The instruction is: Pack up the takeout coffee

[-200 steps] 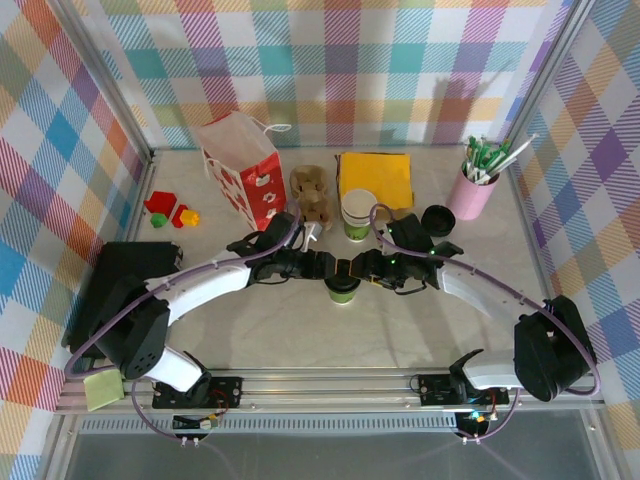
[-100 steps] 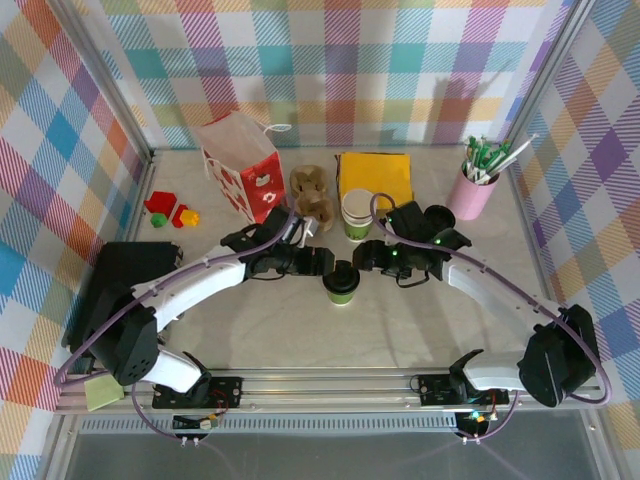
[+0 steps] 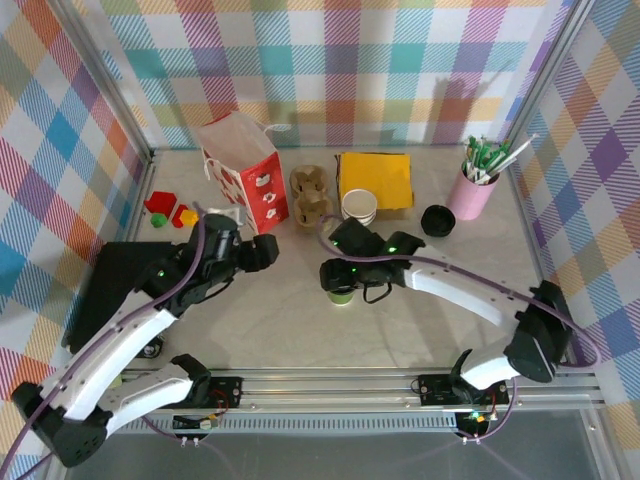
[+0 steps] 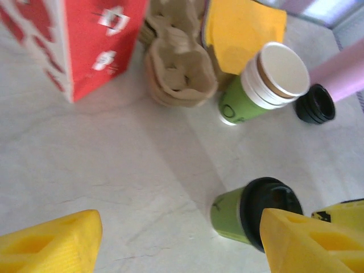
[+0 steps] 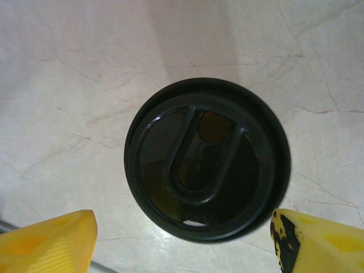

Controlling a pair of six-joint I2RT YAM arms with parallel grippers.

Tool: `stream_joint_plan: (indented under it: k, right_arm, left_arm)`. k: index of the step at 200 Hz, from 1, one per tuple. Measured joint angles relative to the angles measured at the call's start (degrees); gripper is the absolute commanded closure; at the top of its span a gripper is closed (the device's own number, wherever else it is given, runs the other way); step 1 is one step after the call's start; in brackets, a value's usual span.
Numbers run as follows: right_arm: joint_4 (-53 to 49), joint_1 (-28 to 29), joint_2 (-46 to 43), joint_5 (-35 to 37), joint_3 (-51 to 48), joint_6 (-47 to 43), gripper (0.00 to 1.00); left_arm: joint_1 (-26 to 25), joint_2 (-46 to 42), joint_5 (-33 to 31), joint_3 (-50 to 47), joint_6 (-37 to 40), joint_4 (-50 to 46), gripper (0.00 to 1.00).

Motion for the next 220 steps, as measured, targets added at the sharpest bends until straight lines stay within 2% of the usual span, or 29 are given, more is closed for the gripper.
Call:
stream_joint_plan:
  k: [27, 82, 220]
  right_arm:
    - [-1.8, 2.0, 3.9, 3.8, 2.8, 0.1, 0.18]
    - [-4.4, 2.8, 7.9, 7.8, 6.2, 0.1, 0.17]
    - [-5.4, 2.8, 12.5, 9.4, 9.7, -0.2, 0.18]
  left_arm:
    - [0.2, -3.5, -2.4, -1.0, 0.0, -2.3, 0.26]
    - [0.2, -4.7, -3.5, -1.8, 0.1, -4.2, 0.26]
    - [0.2, -4.8, -3.5, -2.9, 0.3, -4.2, 0.26]
